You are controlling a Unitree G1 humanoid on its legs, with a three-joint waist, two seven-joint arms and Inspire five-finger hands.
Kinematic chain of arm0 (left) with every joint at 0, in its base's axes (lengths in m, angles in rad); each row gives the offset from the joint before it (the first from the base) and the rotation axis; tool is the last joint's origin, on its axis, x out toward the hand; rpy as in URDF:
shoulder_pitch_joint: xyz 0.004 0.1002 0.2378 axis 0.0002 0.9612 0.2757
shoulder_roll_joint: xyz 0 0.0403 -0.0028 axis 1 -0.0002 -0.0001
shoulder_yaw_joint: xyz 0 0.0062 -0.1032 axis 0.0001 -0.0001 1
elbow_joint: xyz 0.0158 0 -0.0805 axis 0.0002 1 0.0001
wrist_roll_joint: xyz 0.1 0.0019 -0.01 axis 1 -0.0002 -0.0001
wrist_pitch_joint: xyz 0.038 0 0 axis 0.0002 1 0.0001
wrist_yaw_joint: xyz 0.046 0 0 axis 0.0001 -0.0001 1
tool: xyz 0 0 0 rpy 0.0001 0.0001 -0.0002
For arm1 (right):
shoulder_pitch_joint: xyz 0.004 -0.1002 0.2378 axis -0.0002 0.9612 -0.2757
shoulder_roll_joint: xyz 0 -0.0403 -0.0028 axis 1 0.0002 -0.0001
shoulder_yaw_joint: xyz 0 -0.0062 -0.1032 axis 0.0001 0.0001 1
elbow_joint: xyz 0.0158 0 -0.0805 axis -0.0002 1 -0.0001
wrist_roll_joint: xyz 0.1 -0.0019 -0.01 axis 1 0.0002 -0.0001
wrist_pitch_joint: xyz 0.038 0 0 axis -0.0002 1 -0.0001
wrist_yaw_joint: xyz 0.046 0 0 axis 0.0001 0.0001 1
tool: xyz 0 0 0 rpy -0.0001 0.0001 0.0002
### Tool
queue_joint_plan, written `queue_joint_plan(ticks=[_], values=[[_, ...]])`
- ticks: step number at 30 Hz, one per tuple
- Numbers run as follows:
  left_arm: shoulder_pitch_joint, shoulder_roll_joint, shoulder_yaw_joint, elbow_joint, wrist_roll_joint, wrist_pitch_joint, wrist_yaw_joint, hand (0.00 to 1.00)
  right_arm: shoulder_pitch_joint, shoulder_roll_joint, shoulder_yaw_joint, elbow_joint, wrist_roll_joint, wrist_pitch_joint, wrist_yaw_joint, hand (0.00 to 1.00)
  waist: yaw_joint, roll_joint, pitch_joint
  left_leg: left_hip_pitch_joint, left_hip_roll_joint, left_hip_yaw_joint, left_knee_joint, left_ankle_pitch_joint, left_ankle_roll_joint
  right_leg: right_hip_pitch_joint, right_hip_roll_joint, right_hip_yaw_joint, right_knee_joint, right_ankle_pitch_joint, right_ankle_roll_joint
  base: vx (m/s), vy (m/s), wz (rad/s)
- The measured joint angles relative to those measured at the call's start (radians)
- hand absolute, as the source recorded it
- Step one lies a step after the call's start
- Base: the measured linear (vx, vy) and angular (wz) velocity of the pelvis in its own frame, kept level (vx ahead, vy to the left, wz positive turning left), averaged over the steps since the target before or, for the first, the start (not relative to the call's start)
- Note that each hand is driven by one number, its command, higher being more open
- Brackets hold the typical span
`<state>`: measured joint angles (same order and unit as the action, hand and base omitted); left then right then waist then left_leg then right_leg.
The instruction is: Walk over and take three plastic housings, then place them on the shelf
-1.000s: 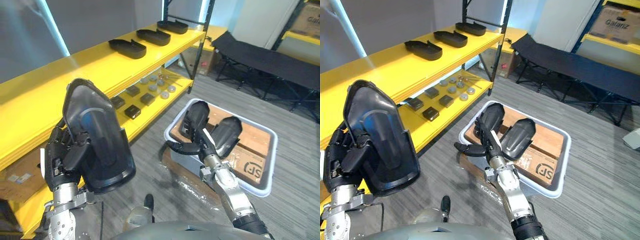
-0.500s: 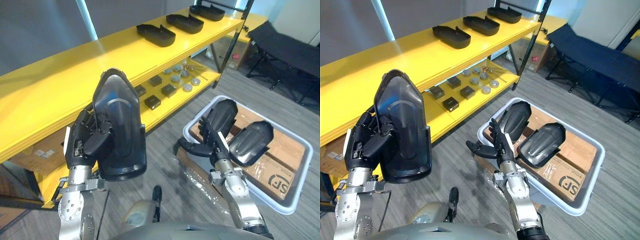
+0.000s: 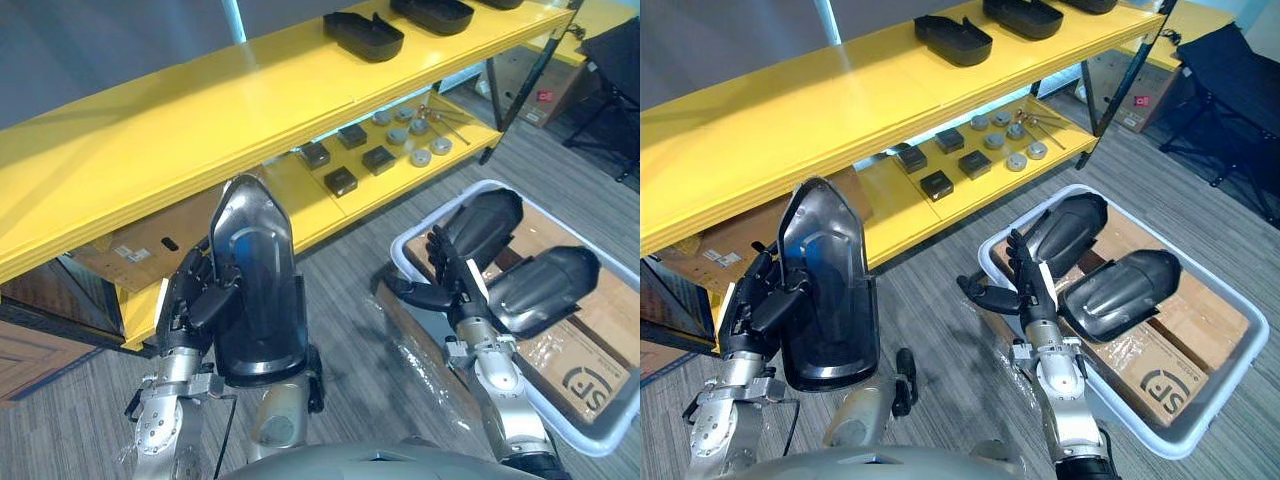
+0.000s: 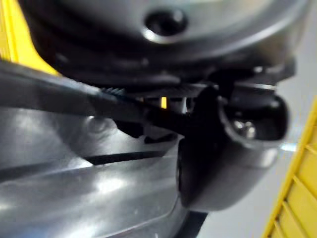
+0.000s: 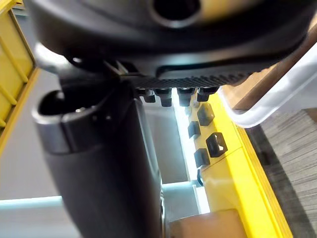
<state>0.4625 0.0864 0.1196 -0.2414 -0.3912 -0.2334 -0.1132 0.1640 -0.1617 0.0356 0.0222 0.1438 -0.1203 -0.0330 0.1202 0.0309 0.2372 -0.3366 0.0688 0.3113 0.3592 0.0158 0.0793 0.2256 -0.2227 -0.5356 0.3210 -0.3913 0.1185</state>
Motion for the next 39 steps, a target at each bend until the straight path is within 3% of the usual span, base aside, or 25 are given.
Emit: queue_joint_plan(ticks=[2,4,6,8,10,11,12,13,14,15,17,18,19,21,22,24,25,28,30,31,32,33,34,37,39], values=[[-0.002,-0.003,0.025,-0.001,0.0,0.005,-0.019,0.0,-0.003,0.026,0.007,0.001,-0.015,-0.001,-0.016,1.0,0.009,-0.028,-0.003,-0.012,-0.019,-0.002,0.072,-0.079,-0.005,0.03,-0.015,-0.005,0.012,0.019,0.015,0.29,0.088,0.29],[-0.016,-0.01,0.037,-0.006,0.0,0.012,-0.042,0.0,-0.004,0.021,0.005,0.001,-0.019,-0.002,-0.026,1.0,-0.003,-0.032,-0.008,-0.001,-0.044,-0.051,0.103,-0.122,0.007,-0.026,-0.06,0.043,0.226,0.092,-0.012,0.39,0.14,0.7],[-0.031,-0.008,0.061,-0.021,0.0,0.012,-0.06,0.0,-0.016,0.036,0.002,0.001,-0.02,-0.003,-0.038,1.0,-0.015,-0.054,-0.027,0.02,-0.078,-0.092,0.069,-0.132,0.017,-0.137,-0.096,0.148,0.445,0.177,0.006,0.41,0.094,0.67],[-0.04,-0.01,0.064,-0.023,0.0,0.012,-0.054,0.0,-0.03,0.05,-0.003,0.005,-0.022,-0.003,-0.038,1.0,-0.016,-0.048,-0.026,0.093,-0.093,-0.12,0.014,-0.131,0.016,-0.189,-0.105,0.163,0.515,0.122,-0.022,0.39,0.056,0.4],[-0.046,-0.007,0.055,-0.042,-0.001,0.015,-0.039,0.0,-0.033,0.048,-0.011,0.004,-0.019,-0.042,-0.015,1.0,-0.02,-0.018,-0.033,0.194,-0.094,-0.169,-0.069,-0.139,0.011,-0.271,-0.059,0.168,0.438,0.067,-0.082,0.31,0.049,0.3],[-0.057,-0.007,0.051,-0.046,-0.002,0.015,-0.034,0.0,-0.033,0.045,-0.019,0.004,-0.019,-0.056,-0.007,1.0,-0.025,-0.012,-0.036,0.206,-0.094,-0.184,-0.085,-0.14,0.01,-0.31,-0.043,0.179,0.412,0.064,-0.088,0.22,-0.005,0.58],[-0.087,-0.006,0.041,-0.046,-0.004,0.016,-0.022,0.0,-0.036,0.036,-0.039,0.002,-0.013,-0.075,0.015,1.0,-0.04,-0.001,-0.041,0.221,-0.094,-0.218,-0.104,-0.142,0.008,-0.397,-0.017,0.217,0.357,0.07,-0.088,0.21,-0.038,0.84],[-0.114,-0.005,0.036,-0.045,-0.004,0.02,-0.011,0.0,-0.038,0.029,-0.06,0.002,0.016,-0.083,0.041,1.0,-0.057,0.003,-0.04,0.232,-0.094,-0.252,-0.102,-0.149,0.006,-0.471,0.0,0.264,0.286,0.092,-0.061,0.22,-0.057,0.89],[-0.12,-0.002,0.034,-0.045,-0.004,0.021,-0.003,0.0,-0.037,0.026,-0.067,0.002,0.033,-0.083,0.054,1.0,-0.069,0.001,-0.039,0.242,-0.094,-0.265,-0.101,-0.151,0.008,-0.494,0.003,0.284,0.248,0.12,-0.058,0.24,-0.107,0.89],[-0.12,0.001,0.034,-0.041,0.0,0.022,0.013,0.0,-0.031,0.017,-0.075,0.002,0.053,-0.084,0.077,1.0,-0.079,-0.004,-0.038,0.263,-0.097,-0.293,-0.093,-0.168,-0.008,-0.524,0.01,0.301,0.175,0.179,-0.052,0.22,-0.126,0.69],[-0.106,0.006,0.034,-0.036,0.001,0.023,0.028,0.0,-0.009,0.007,-0.089,-0.001,0.071,-0.087,0.112,1.0,-0.095,-0.016,-0.045,0.295,-0.112,-0.351,-0.065,-0.211,-0.031,-0.508,0.02,0.331,0.124,0.24,-0.054,0.33,-0.252,0.91],[-0.103,0.014,0.034,-0.035,0.001,0.022,0.028,0.0,0.003,0.004,-0.1,-0.012,0.076,-0.087,0.126,1.0,-0.098,-0.044,-0.061,0.297,-0.131,-0.377,-0.046,-0.237,-0.041,-0.485,0.021,0.356,0.098,0.238,-0.069,0.45,-0.409,1.31],[-0.106,0.012,0.023,-0.022,0.001,0.022,0.024,0.0,0.014,-0.017,-0.129,-0.042,0.079,-0.091,0.143,1.0,-0.097,-0.055,-0.072,0.294,-0.126,-0.391,0.022,-0.295,-0.056,-0.425,0.027,0.351,0.051,0.27,-0.061,0.38,-0.37,1.11],[-0.079,-0.007,-0.005,-0.009,0.0,0.022,0.021,0.0,0.013,-0.063,-0.151,-0.058,0.091,-0.095,0.147,1.0,-0.094,0.005,-0.068,0.275,-0.052,-0.348,0.146,-0.32,-0.074,-0.353,0.075,0.292,0.002,0.272,-0.064,0.37,-0.268,0.87],[-0.065,-0.011,-0.018,0.0,0.0,0.024,0.018,0.0,0.007,-0.088,-0.167,-0.061,0.139,-0.104,0.163,1.0,-0.094,0.05,-0.065,0.207,0.011,-0.288,0.34,-0.294,-0.077,-0.294,0.106,0.262,-0.015,0.278,-0.089,0.4,-0.204,0.59],[-0.05,-0.014,-0.011,0.008,0.0,0.025,0.019,0.0,0.0,-0.091,-0.168,-0.06,0.161,-0.11,0.182,1.0,-0.078,0.052,-0.061,0.173,0.06,-0.236,0.469,-0.229,-0.096,-0.234,0.125,0.254,-0.047,0.268,-0.11,0.32,-0.129,0.14],[-0.053,-0.015,-0.002,0.017,0.0,0.025,0.019,0.0,-0.009,-0.088,-0.171,-0.061,0.187,-0.128,0.205,1.0,-0.065,0.051,-0.062,0.169,0.094,-0.185,0.496,-0.242,-0.097,-0.188,0.123,0.246,-0.081,0.273,-0.109,0.31,-0.089,-0.06],[-0.072,-0.021,0.004,0.02,0.0,0.022,0.01,0.0,-0.066,-0.073,-0.194,-0.07,0.236,-0.159,0.223,1.0,-0.073,0.044,-0.062,0.168,0.142,-0.148,0.315,-0.264,-0.104,-0.124,0.1,0.243,-0.149,0.278,-0.101,0.34,-0.055,0.06],[-0.084,-0.036,0.004,0.018,0.0,0.02,0.004,0.0,-0.103,-0.072,-0.201,-0.068,0.238,-0.167,0.219,1.0,-0.073,0.044,-0.063,0.167,0.14,-0.186,0.154,-0.241,-0.139,-0.119,0.08,0.269,-0.154,0.279,-0.099,0.3,0.126,-0.19],[-0.084,-0.04,0.003,0.011,0.001,0.019,0.003,0.0,-0.119,-0.071,-0.201,-0.067,0.233,-0.17,0.203,1.0,-0.072,0.048,-0.065,0.177,0.127,-0.229,0.048,-0.194,-0.16,-0.119,0.07,0.28,-0.149,0.279,-0.098,0.25,0.182,-0.32],[-0.084,-0.041,0.003,0.009,0.001,0.019,0.003,0.0,-0.123,-0.071,-0.201,-0.067,0.233,-0.172,0.194,1.0,-0.071,0.051,-0.067,0.191,0.122,-0.247,-0.007,-0.154,-0.16,-0.119,0.067,0.29,-0.144,0.279,-0.096,0.3,0.336,-0.49],[-0.079,-0.041,0.002,0.002,0.001,0.019,0.003,0.0,-0.124,-0.073,-0.197,-0.068,0.233,-0.173,0.18,1.0,-0.069,0.072,-0.08,0.219,0.117,-0.256,-0.096,-0.008,-0.16,-0.119,0.065,0.308,-0.13,0.274,-0.072,0.25,0.298,-0.47],[-0.087,-0.029,0.006,0.0,0.001,0.019,0.005,0.0,-0.117,-0.055,-0.189,-0.066,0.234,-0.174,0.165,1.0,-0.075,0.048,-0.085,0.245,0.102,-0.236,-0.108,-0.052,-0.195,-0.119,0.041,0.323,-0.117,0.251,-0.029,0.25,0.298,-0.37],[-0.109,-0.008,0.007,-0.003,0.001,0.023,0.015,0.0,-0.086,0.005,-0.18,-0.07,0.233,-0.174,0.149,1.0,-0.093,-0.022,-0.087,0.279,0.027,-0.205,-0.148,-0.065,-0.172,-0.124,-0.038,0.32,-0.115,0.265,0.008,0.15,0.244,-0.1],[-0.108,-0.001,0.007,-0.008,0.002,0.039,0.015,0.0,-0.059,0.037,-0.174,-0.088,0.227,-0.175,0.142,1.0,-0.094,-0.026,-0.088,0.305,0.012,-0.187,-0.165,-0.07,-0.161,-0.115,-0.057,0.318,-0.119,0.282,0.026,0.09,0.166,-0.22]])
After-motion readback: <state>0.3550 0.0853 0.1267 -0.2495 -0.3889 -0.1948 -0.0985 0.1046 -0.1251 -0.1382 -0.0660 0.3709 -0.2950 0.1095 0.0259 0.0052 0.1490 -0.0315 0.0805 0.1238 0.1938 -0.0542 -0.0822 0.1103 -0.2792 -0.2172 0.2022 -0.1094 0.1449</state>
